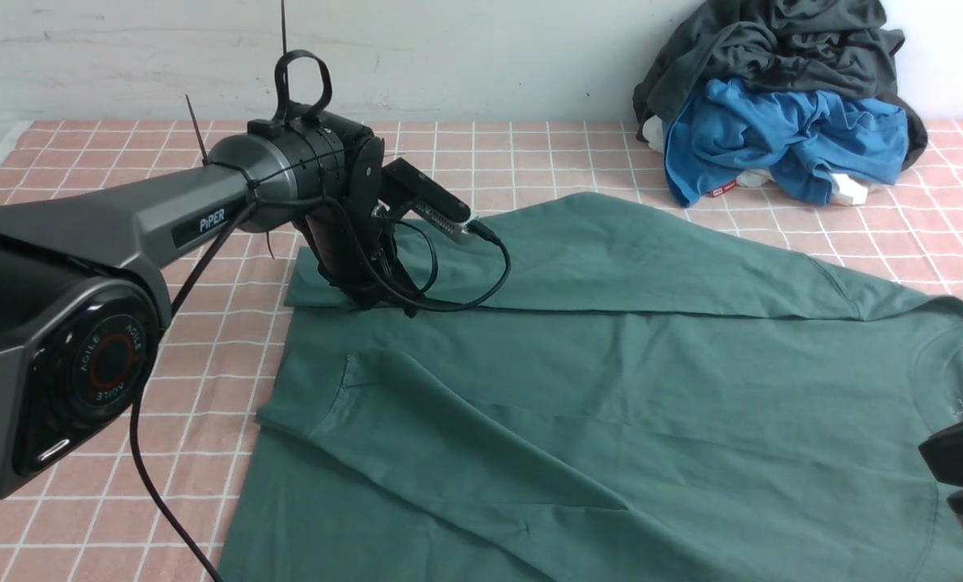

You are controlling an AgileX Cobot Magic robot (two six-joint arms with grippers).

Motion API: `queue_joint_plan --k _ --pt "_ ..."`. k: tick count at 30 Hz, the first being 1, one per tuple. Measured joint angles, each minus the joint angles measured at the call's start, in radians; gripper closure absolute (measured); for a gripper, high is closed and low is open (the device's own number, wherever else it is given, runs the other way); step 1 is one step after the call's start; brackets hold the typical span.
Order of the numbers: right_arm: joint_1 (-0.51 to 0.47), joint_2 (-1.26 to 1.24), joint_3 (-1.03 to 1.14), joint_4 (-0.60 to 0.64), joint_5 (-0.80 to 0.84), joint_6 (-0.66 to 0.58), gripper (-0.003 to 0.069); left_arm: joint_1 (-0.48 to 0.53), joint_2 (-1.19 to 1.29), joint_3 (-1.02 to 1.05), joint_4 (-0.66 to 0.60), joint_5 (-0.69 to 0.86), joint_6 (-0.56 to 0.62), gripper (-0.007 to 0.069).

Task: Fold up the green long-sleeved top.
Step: Use the left arm to clamp the cuff farthest from it, then use the left arm to drag and drop the cuff onto the cuff closest to the left arm

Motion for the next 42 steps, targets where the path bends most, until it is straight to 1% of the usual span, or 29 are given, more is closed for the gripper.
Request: queue_joint_plan --k 2,4,10,13,18,20,22,25,29,34,36,38,41,42 --pt "0.0 0.0 0.0 -0.004 0.0 0.0 0.0673 0.0 -0.004 0.0 -0.003 0.019 -0.001 0.062" --pt "0.0 0.0 0.0 -0.02 -0.011 0.0 0.0673 -0.003 -0.035 0.002 -0.015 0.074 -0.001 0.0624" --pt "0.0 0.0 0.0 -0.041 -0.059 0.0 0.0673 -0.035 -0.2 0.007 -0.089 0.312 -0.005 0.0625" --pt "0.0 0.0 0.0 -0.04 -0.064 0.0 0.0673 -0.061 -0.283 0.055 -0.119 0.355 -0.022 0.0625" --pt "0.0 0.0 0.0 -0.031 -0.064 0.0 0.0673 -0.108 -0.397 0.214 -0.12 0.359 -0.066 0.0625" --pt "0.0 0.0 -0.001 -0.031 -0.063 0.0 0.0673 -0.142 -0.448 0.339 -0.12 0.357 -0.074 0.0625" --pt "0.0 0.0 -0.001 -0.029 -0.063 0.0 0.0673 -0.165 -0.465 0.405 -0.121 0.344 -0.074 0.0625" --pt "0.0 0.0 -0.001 -0.026 -0.063 0.0 0.0673 -0.174 -0.457 0.451 -0.118 0.328 -0.061 0.0625" --pt "0.0 0.0 -0.001 -0.003 -0.063 0.0 0.0673 -0.174 -0.42 0.462 -0.104 0.339 0.002 0.0625" --pt "0.0 0.0 -0.001 0.008 -0.055 0.0 0.0673 -0.174 -0.387 0.463 -0.147 0.35 0.052 0.0623" --pt "0.0 0.0 -0.001 0.008 -0.05 0.0 0.0673 -0.174 -0.371 0.463 -0.187 0.344 0.056 0.0611" --pt "0.0 0.0 -0.001 0.008 -0.043 0.0 0.0673 -0.174 -0.35 0.463 -0.243 0.323 0.06 0.0584" --pt "0.0 0.0 -0.001 0.008 -0.029 0.0 0.0673 -0.174 -0.329 0.463 -0.289 0.307 0.062 0.0532" --pt "0.0 0.0 -0.001 0.008 -0.022 0.0 0.0673 -0.174 -0.319 0.463 -0.303 0.3 0.062 0.0494"
